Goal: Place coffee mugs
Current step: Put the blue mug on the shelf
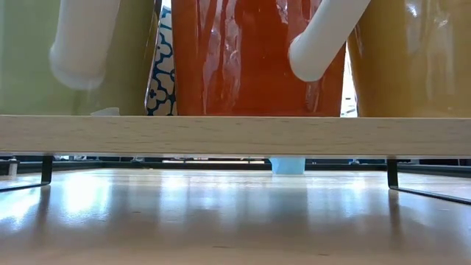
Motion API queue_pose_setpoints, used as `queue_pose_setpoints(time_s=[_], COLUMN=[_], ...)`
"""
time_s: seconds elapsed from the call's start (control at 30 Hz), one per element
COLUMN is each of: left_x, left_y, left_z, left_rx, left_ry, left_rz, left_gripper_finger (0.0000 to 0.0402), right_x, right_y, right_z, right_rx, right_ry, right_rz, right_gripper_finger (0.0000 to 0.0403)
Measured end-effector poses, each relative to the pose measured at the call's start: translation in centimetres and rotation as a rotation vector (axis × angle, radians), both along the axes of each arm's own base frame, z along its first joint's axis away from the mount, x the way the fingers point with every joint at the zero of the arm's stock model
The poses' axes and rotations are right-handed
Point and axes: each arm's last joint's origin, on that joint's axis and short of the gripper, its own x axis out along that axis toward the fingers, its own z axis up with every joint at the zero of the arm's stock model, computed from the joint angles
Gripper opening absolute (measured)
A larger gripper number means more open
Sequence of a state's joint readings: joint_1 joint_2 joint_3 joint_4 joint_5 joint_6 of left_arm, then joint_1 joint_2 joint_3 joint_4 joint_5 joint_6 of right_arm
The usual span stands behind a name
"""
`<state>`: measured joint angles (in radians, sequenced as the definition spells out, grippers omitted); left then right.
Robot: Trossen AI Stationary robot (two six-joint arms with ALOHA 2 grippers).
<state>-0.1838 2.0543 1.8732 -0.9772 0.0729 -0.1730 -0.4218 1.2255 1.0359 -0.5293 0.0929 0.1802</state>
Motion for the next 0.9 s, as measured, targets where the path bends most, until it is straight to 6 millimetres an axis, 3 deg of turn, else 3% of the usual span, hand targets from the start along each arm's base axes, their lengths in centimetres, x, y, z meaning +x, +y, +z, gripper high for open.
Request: queue_pose_setpoints(time_s=[0.43, 0.9], left_x=[-1.9, -2.0], left_y=[1.7, 2.3], left_z=[5.1, 5.8], left_rx=[-0.046, -0.054], left_ry=[-0.133, -0.16], left_rz=[0.08, 0.1], left_gripper_finger=[0.0167, 0.0167], right_x=[-1.1, 2.3], right_y=[-2.7, -5.2], right_z=[-0.4, -6.7], right_rx=[0.035, 0.185], right_ry=[0.001, 0.173], right_rz=[-0.135, -0.199], right_gripper_finger=[0.0139, 0.0139])
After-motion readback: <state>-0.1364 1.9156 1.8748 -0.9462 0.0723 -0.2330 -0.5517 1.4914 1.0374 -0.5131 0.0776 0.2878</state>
